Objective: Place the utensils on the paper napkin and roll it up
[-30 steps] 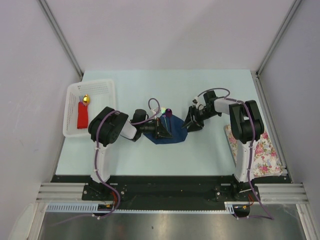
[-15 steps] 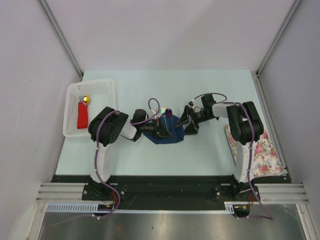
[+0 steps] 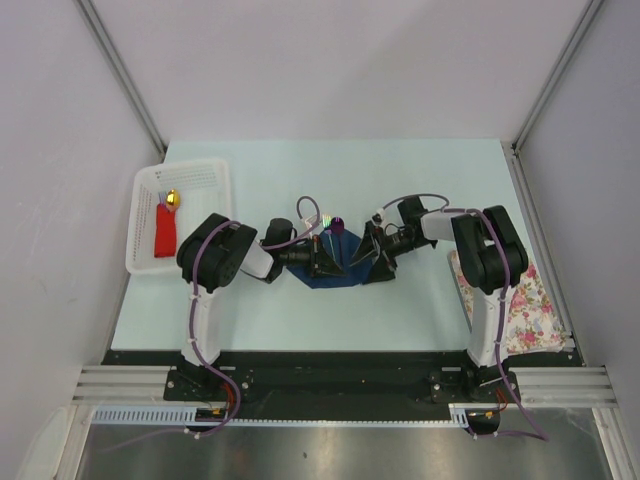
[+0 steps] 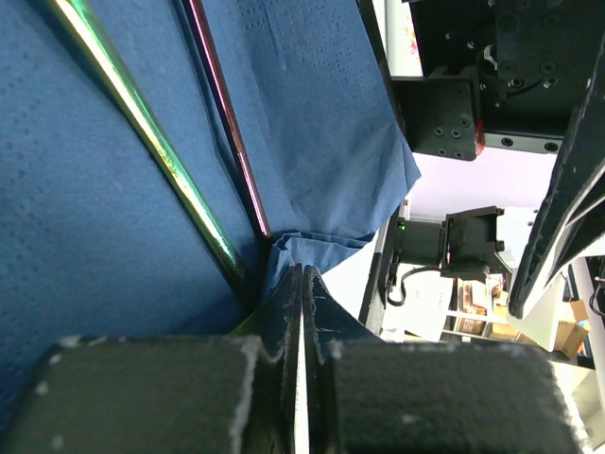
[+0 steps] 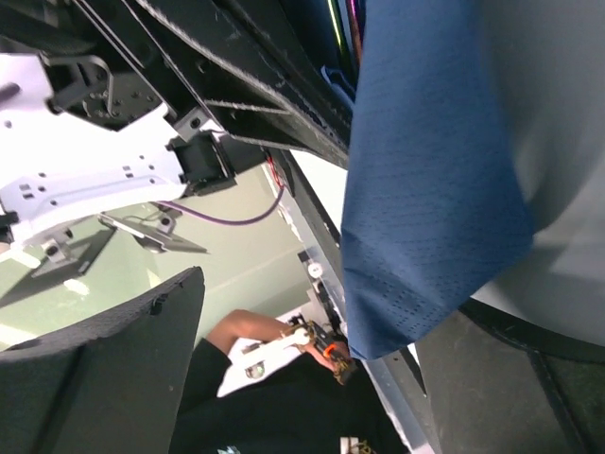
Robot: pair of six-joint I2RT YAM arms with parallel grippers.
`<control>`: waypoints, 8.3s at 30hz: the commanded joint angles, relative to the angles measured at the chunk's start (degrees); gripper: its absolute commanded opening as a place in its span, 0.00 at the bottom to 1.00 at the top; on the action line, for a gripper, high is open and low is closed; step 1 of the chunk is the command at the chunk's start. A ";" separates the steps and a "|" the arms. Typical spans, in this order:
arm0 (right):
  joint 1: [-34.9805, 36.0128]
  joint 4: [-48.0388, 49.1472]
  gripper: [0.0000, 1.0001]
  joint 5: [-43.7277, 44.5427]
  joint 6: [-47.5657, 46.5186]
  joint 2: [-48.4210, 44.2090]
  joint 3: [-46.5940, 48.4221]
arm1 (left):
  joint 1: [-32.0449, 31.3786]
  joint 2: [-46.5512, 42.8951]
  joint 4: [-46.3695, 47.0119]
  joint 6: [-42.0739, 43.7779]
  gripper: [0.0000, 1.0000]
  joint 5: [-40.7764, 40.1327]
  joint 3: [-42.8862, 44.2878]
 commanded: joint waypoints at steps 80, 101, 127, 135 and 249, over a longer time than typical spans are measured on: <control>7.64 10.83 0.00 12.47 12.33 5.49 11.70 | 6.87 -13.49 -21.10 17.61 0.42 -1.60 -4.31; 9.83 13.64 0.00 11.41 15.32 8.65 13.02 | 6.95 -12.08 -24.61 20.42 0.11 -2.75 -2.64; 9.75 17.07 0.51 10.53 18.31 11.47 11.79 | 11.35 -19.03 -15.74 9.53 0.61 -4.06 -4.40; 9.40 18.48 0.37 10.53 19.89 11.91 10.82 | 11.35 -16.74 -15.21 6.36 0.60 -6.17 -3.96; 8.52 3.88 0.00 29.08 1.26 13.14 18.56 | 2.21 -12.26 -36.27 20.94 0.10 -16.27 4.30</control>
